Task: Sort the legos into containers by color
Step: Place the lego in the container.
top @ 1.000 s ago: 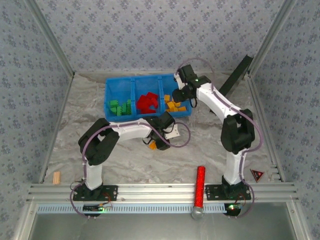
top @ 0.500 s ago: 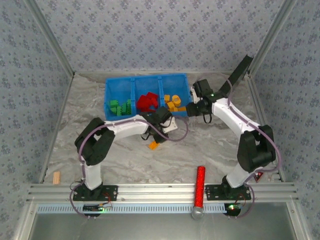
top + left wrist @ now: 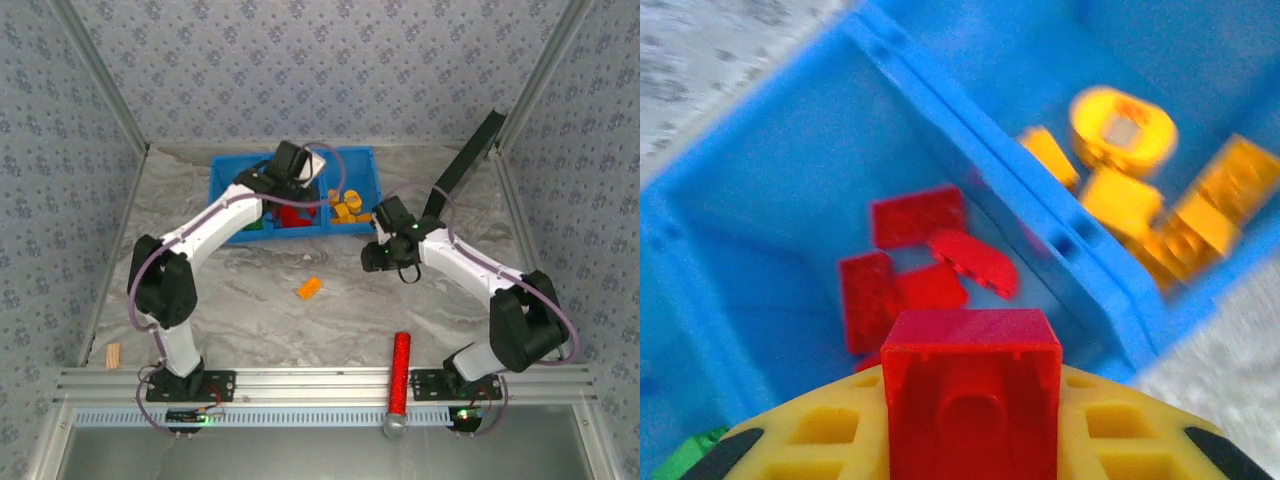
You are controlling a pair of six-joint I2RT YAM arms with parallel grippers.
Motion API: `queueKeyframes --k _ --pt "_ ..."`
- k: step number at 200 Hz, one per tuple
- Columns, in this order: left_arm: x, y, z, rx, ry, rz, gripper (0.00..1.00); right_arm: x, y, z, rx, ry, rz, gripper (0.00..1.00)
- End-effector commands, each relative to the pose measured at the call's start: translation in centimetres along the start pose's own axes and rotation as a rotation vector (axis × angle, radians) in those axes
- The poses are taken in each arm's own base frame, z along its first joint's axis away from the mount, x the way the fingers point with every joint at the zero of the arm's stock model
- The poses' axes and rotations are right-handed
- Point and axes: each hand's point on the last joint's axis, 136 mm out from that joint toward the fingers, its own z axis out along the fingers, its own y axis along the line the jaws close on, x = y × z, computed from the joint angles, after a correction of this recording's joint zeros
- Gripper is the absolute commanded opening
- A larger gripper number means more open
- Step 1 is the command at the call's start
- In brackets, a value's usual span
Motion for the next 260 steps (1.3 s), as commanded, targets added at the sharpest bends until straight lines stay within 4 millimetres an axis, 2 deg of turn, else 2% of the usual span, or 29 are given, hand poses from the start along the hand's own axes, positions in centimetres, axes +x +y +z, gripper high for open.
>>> queueKeyframes --k 1,23,35,40,54,92,136,155,172,203,231,260 --pt "0.1 2.3 1.7 -0.056 0.062 -0.138 0.20 1.6 2.3 -0.2 -0.052 0.031 0.002 0.55" --pt "-0.8 3.9 4.3 -0.056 0.076 -0.210 0.20 3.0 4.1 0.0 -0.086 0.066 -0.015 0.55" --pt "0.5 4.3 6.1 -0.044 0.136 -0.239 0.20 3.5 5.2 0.1 -0.102 0.073 -0.024 0.55" --pt "-0.3 4.7 6.3 -0.041 0.122 -0.254 0.20 3.6 5.7 0.0 -0.110 0.071 -0.026 0.56" --pt "-0.1 5.1 7.8 -0.036 0.146 -0.290 0.20 3.8 7.0 0.2 -0.137 0.074 -0.028 0.58" --pt "0.7 5.1 10.8 -0.023 0.191 -0.332 0.20 3.8 9.2 0.4 -0.147 0.063 -0.043 0.63" --pt "2.8 4.5 13.5 0.009 0.249 -0.365 0.23 3.4 11.0 0.9 -0.139 0.062 -0.061 0.68" --pt "3.3 4.5 13.7 0.015 0.253 -0.380 0.29 3.3 11.3 1.4 -0.124 0.068 -0.065 0.70" --pt "3.5 4.6 13.6 0.013 0.253 -0.389 0.42 3.0 11.6 1.9 -0.117 0.068 -0.060 0.70" --pt "3.3 4.7 12.9 0.031 0.241 -0.414 0.58 2.4 11.9 2.3 -0.105 0.064 -0.028 0.70" --pt "2.6 4.8 12.0 0.045 0.222 -0.406 0.60 1.4 12.3 1.9 -0.101 0.047 0.023 0.71" --pt "0.3 5.3 9.1 0.052 0.132 -0.391 0.61 1.4 12.8 1.9 -0.114 0.049 0.089 0.73"
